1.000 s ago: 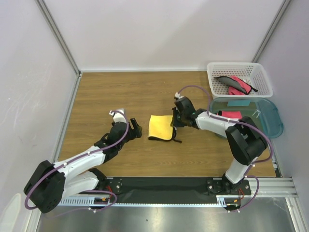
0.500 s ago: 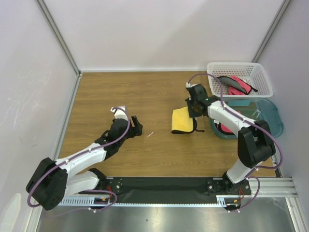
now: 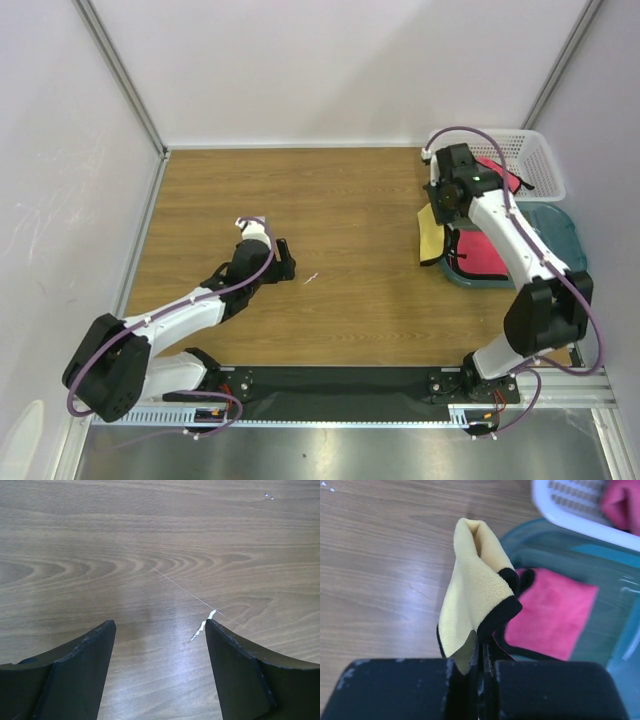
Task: Fold and stack the towels
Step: Neatly place the folded towel into the bin
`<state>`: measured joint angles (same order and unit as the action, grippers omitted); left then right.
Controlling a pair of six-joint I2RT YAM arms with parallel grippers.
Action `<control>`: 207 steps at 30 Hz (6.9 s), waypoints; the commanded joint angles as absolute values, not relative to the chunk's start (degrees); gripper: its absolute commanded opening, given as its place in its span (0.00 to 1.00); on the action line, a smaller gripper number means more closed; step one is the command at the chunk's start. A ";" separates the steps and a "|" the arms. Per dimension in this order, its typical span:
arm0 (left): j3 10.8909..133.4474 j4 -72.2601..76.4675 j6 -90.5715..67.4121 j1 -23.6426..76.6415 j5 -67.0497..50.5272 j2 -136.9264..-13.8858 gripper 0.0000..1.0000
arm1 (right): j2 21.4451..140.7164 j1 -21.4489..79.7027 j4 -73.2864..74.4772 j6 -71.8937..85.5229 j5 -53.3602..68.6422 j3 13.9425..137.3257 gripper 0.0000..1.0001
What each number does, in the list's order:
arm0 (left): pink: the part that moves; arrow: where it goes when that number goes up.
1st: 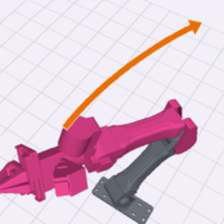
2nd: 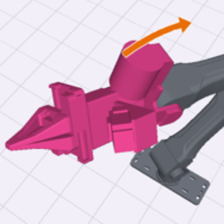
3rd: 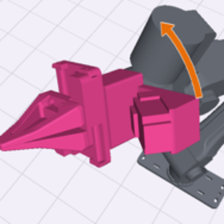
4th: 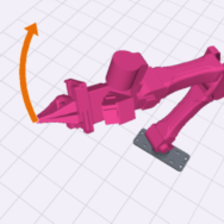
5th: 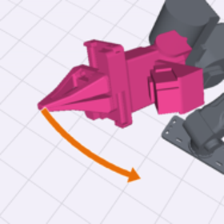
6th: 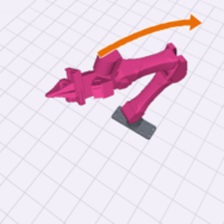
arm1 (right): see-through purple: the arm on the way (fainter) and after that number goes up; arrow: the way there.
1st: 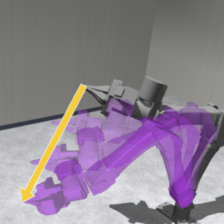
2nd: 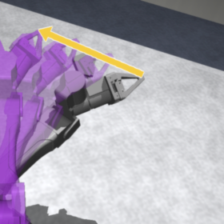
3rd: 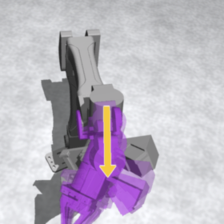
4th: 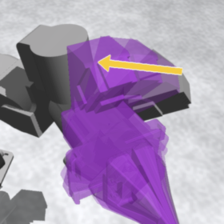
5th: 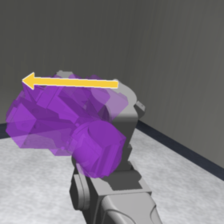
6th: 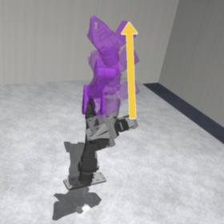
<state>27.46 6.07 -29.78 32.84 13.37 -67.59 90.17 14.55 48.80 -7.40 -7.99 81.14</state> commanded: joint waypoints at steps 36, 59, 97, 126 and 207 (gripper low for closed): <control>32.43 9.14 -28.04 21.80 10.46 -73.04 0.80 | 83.85 -8.17 54.75 -24.00 13.37 85.06 0.00; 32.52 9.76 -28.83 21.80 8.61 -73.48 0.81 | 74.79 -8.17 60.12 -19.07 4.39 86.67 0.00; 36.30 8.97 -28.92 21.45 8.70 -79.19 0.81 | 84.46 -17.49 18.55 -16.00 14.68 60.74 0.00; 39.02 6.50 -27.69 21.45 8.44 -80.42 0.81 | 90.88 -23.29 19.95 -7.21 13.62 62.75 0.60; 40.52 4.48 -26.63 21.45 5.71 -81.12 0.79 | 98.79 -13.89 25.40 -0.62 2.20 71.37 0.33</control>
